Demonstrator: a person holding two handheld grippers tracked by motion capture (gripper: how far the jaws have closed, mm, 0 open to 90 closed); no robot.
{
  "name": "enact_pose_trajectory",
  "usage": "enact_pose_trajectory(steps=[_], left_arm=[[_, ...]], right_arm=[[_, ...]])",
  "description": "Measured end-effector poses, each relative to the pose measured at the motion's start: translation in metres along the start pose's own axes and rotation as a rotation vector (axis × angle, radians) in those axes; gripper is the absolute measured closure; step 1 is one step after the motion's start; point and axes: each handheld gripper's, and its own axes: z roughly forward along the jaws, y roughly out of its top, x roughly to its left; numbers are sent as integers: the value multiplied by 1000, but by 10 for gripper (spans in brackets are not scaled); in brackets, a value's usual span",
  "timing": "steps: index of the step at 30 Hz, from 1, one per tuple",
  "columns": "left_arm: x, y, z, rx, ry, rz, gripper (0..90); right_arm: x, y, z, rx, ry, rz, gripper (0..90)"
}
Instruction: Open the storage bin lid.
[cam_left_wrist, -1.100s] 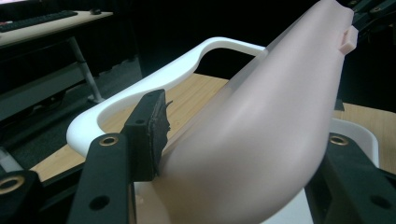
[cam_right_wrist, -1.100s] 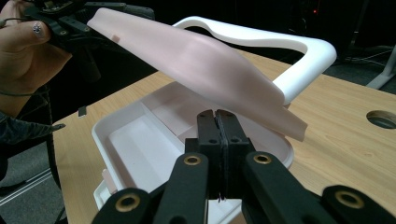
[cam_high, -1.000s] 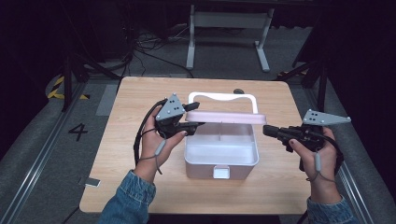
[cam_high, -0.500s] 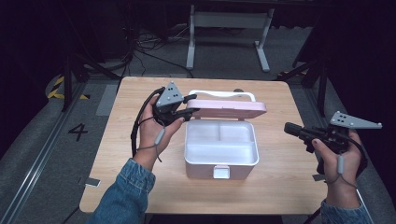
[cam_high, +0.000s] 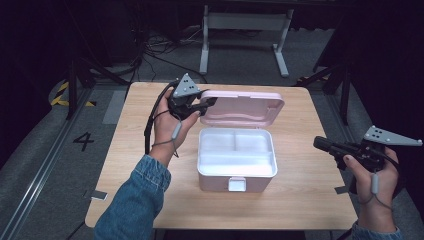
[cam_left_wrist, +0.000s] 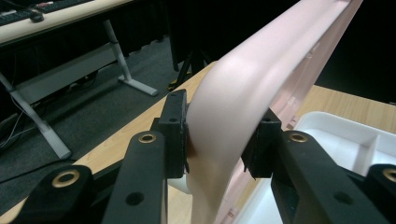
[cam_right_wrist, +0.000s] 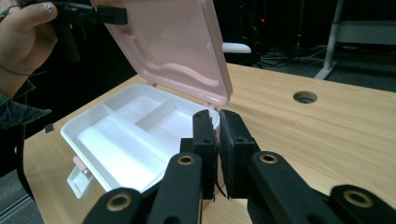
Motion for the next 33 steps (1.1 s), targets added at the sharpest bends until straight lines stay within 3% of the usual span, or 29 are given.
enact_pose_trajectory(steps=[7,19,21,29,33], left_arm=[[13,2,13,6,8,-29,654],[27,2,35,19,51,-92,605],[29,1,40,19,63,-78,575],[40,-2,52,39,50,-109,538],[43,-3,58,53,62,-87,508]], right_arm=[[3,-8,-7,21,-39,3,854],[4,-8,2,29,-20,-3,845],[4,-8,4,30,-16,-4,844],[4,-7,9,42,-13,-14,836],[5,-7,14,54,-4,-18,830]])
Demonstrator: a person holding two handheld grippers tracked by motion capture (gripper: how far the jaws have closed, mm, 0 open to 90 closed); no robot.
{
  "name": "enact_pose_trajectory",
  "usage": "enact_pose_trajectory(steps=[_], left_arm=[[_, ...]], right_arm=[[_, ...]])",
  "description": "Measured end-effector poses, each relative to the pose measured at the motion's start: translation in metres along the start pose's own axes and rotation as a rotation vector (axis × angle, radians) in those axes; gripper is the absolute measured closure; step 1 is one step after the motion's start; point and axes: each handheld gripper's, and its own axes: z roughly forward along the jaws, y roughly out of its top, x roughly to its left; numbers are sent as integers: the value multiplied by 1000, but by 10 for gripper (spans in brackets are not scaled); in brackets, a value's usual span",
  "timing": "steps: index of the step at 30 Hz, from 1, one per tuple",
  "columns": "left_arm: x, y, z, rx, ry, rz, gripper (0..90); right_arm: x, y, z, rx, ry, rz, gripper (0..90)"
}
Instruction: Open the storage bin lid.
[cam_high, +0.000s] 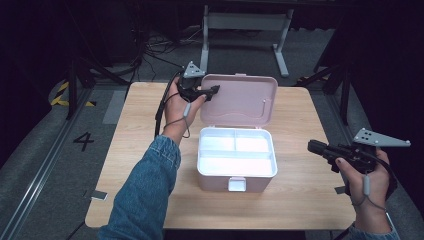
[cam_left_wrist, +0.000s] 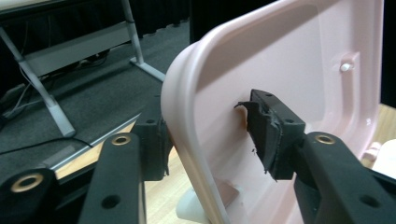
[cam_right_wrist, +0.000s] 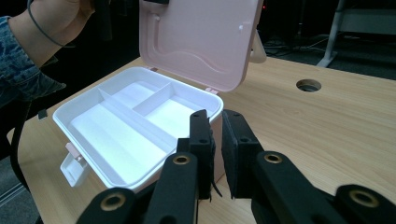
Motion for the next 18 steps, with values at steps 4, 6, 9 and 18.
enact_pose_trajectory(steps=[4,6,9,18], left_arm=[[4,-3,8,6,14,7,481],[6,-4,11,8,18,6,472],[8,-7,15,14,20,11,457],[18,-17,24,49,29,-29,489]], right_arm=[[-1,0,3,4,1,0,826],[-1,-1,3,3,1,0,824],[-1,-1,3,4,2,3,822],[-3,-2,2,6,-1,6,818]])
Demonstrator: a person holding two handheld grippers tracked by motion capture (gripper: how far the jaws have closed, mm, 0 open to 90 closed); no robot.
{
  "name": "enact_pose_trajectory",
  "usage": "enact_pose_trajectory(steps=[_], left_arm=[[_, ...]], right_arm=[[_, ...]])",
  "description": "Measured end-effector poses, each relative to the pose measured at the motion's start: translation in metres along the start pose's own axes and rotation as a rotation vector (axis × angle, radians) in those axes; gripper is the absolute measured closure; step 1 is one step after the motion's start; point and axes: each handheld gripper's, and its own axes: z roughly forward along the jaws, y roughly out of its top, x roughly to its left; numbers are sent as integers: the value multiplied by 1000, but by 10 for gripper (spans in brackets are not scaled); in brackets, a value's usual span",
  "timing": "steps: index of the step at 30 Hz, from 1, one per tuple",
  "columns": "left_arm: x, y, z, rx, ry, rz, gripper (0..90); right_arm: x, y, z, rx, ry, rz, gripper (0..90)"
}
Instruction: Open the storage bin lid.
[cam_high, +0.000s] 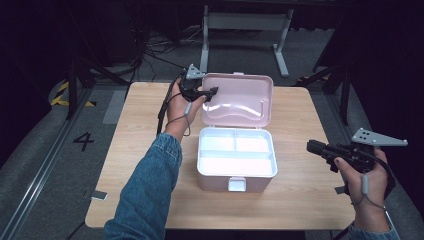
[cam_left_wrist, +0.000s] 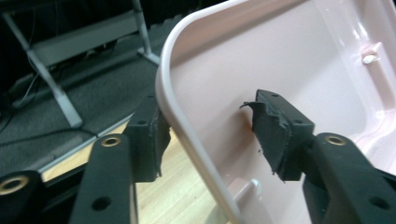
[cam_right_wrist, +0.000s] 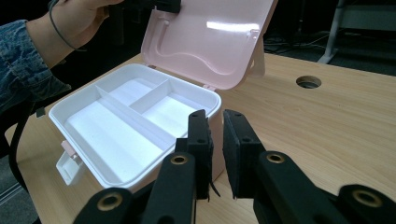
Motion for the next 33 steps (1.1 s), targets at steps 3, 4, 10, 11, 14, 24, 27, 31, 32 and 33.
enact_pose_trajectory(steps=[3,4,10,11,14,24,27,31,32,33], left_arm=[[4,-3,3,29,6,-13,523],[5,-4,4,31,10,-11,532],[9,-7,10,54,7,-42,560],[10,-8,11,51,2,-50,564],[12,-10,13,74,16,-43,568],[13,-22,26,154,59,-22,634],[14,-25,30,174,56,-20,617],[15,-29,33,182,56,-12,607],[15,-30,34,195,58,-4,609],[15,-30,34,195,58,-4,659]], right_arm=[[-1,0,0,3,-4,-1,818],[-1,0,-1,2,-3,4,818],[-1,-1,1,3,1,3,815],[-1,-1,1,4,3,4,814],[-2,-2,1,4,2,5,813],[-3,-3,3,11,6,11,809],[-4,-3,3,10,6,9,808],[-4,-4,3,15,2,10,808],[-4,-4,3,15,3,11,808],[-5,-4,3,16,3,11,807]])
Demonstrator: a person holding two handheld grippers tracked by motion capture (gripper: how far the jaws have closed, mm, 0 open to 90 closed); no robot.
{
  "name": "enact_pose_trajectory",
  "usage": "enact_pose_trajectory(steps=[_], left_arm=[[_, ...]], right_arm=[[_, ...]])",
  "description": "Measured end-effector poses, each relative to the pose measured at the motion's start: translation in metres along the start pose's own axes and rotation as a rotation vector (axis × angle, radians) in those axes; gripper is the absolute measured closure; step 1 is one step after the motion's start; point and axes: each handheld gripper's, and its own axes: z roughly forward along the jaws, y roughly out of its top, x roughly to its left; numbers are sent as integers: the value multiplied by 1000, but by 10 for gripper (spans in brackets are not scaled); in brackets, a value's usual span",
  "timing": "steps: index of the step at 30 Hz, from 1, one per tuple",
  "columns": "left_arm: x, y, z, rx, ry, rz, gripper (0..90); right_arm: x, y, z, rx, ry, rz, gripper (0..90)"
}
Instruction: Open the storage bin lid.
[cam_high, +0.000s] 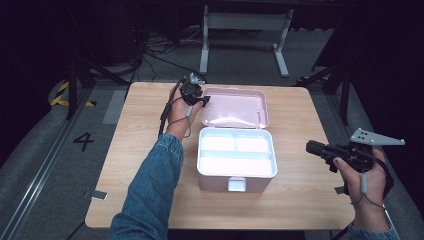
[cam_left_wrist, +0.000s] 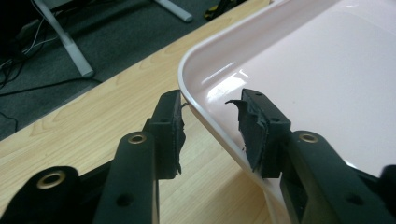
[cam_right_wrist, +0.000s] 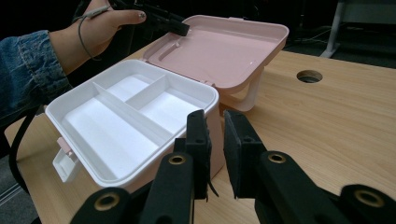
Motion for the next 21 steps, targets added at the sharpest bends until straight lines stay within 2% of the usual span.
enact_pose_trajectory(steps=[1,2,4,8,10,12,15,17,19,21], left_arm=[[1,-3,2,4,-36,1,701],[1,-6,4,-5,-63,-21,686],[-2,-7,7,-11,-83,-29,657],[-7,-6,8,-23,-86,-15,587],[-10,-5,5,-26,-100,-11,572],[-12,-4,1,-43,-100,-13,512],[-14,-2,-11,-81,-116,-20,464],[-16,-1,-16,-87,-120,-15,437],[-21,1,-28,-89,-116,8,406],[-27,4,-37,-99,-118,24,392]], right_arm=[[0,0,0,0,0,0,807],[0,0,0,0,1,1,807],[0,0,1,-2,1,0,806],[0,-1,1,6,4,-2,806],[0,-1,2,3,3,1,805],[0,-1,1,5,4,3,803],[-1,-1,3,8,2,5,786],[-1,-1,3,12,0,9,775],[-3,-2,6,11,-4,6,727],[-3,-2,8,10,0,6,715]])
